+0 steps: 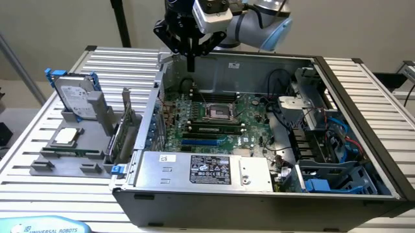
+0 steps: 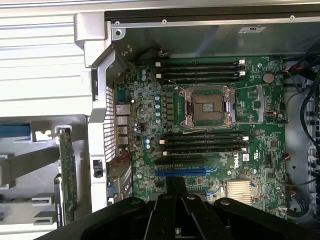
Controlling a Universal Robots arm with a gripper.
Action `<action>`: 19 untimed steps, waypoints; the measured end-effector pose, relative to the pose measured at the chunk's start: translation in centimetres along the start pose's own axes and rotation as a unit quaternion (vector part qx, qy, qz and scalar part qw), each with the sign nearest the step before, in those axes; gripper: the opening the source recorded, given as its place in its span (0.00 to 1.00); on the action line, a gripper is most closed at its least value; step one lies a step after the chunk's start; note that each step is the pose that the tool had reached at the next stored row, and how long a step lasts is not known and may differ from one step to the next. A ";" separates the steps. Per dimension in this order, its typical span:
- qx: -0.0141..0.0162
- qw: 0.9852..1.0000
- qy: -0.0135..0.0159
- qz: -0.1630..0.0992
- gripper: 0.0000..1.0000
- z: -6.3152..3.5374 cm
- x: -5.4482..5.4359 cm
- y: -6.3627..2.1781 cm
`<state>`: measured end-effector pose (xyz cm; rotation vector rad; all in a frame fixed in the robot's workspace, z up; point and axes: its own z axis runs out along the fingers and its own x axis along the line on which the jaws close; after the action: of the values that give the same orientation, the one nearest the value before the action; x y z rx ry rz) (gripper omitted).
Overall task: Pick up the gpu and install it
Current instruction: 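Reach for the gpu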
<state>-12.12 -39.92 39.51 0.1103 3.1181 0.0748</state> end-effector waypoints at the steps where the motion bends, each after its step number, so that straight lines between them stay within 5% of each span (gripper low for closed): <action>1: 0.000 1.000 0.000 0.000 0.11 -0.01 0.0 -0.08; 7: 0.000 1.000 -0.001 0.000 0.11 -0.09 0.8 -1.60; 19: 0.000 1.000 -0.004 0.000 0.11 -0.22 5.9 -3.80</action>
<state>-18.27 -43.29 39.43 0.1098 3.1097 0.0752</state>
